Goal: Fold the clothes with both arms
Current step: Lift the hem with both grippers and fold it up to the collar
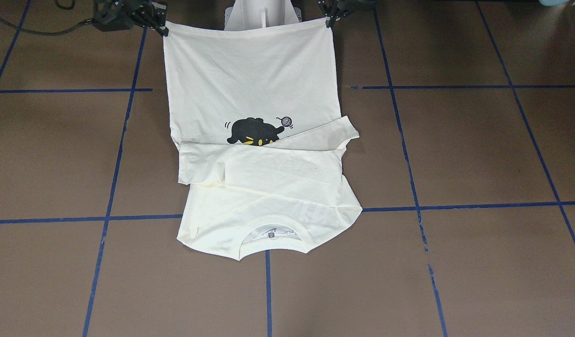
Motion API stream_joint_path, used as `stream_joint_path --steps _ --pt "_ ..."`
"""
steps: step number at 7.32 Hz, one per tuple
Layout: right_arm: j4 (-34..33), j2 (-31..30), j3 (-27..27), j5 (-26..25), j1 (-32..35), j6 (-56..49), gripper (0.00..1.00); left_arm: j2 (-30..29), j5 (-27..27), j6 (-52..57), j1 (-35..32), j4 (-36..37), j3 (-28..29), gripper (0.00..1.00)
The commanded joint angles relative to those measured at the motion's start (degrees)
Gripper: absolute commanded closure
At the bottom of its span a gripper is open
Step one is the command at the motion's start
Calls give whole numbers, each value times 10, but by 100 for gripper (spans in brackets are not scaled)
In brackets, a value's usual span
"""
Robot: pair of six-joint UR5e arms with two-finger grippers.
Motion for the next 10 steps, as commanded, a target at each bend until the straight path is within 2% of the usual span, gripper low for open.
stream_joint_path --steps 1,2,4,5,6,8,9,10 --pt "55 55 -55 4 77 -11 100 -11 0 2 -51 -2 8 100" --pt "71 76 -82 6 121 -37 100 -23 -1 8 -98 -2 20 100" --pt "72 123 -144 29 213 -117 100 -45 -5 115 -194 -4 84 100" --pt "71 171 -198 31 241 -121 100 -66 -20 123 -250 -16 124 100" --pt "71 212 -251 31 255 -141 100 -80 -37 139 -279 -34 163 100" --pt "70 283 -354 29 295 -209 100 -98 -38 195 -336 -46 202 100" --pt "71 324 -422 28 303 -225 100 -130 -38 205 -357 -61 258 100" --pt "71 378 -493 27 306 -225 100 -155 -37 205 -360 -107 332 100"
